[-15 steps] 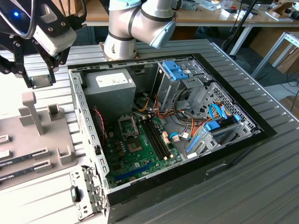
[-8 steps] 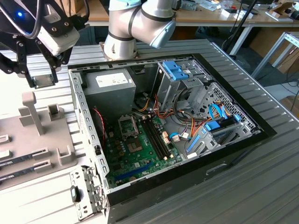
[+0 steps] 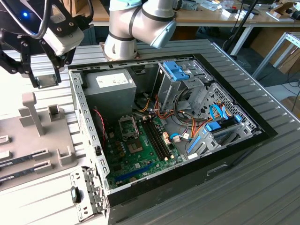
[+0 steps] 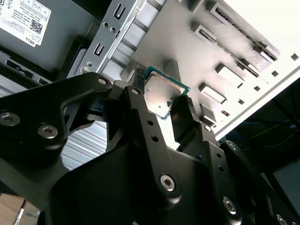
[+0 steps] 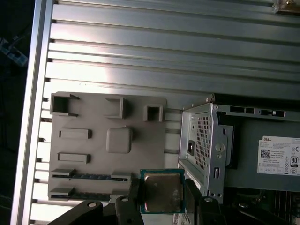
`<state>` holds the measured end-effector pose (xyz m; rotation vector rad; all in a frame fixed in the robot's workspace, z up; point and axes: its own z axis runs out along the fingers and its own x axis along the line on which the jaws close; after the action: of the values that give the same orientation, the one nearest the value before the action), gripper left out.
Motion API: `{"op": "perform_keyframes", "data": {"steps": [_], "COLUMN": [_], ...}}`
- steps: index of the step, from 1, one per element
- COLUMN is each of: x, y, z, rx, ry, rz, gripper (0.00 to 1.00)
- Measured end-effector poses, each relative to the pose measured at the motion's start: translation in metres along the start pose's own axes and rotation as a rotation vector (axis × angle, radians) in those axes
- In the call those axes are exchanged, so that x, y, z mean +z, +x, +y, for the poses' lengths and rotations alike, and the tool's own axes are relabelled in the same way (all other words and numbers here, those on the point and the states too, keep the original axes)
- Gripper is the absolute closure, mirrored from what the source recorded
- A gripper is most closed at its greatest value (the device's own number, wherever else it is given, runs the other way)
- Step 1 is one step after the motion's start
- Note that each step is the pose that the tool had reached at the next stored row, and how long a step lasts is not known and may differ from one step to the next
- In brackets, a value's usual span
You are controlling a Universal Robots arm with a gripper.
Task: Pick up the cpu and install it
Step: 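Pick up the cpu and move it towards the insertion slot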
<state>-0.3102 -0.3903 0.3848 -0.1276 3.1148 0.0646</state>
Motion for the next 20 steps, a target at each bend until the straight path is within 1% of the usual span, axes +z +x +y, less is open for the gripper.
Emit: {"op": "perform_keyframes", "data": {"steps": [20], "x": [0.0007], "y": [-0.0156], "z": [-0.0013], "rx": [0.000], "ry": [0.0000], "rz": [0.0001], "gripper": [0.53]}}
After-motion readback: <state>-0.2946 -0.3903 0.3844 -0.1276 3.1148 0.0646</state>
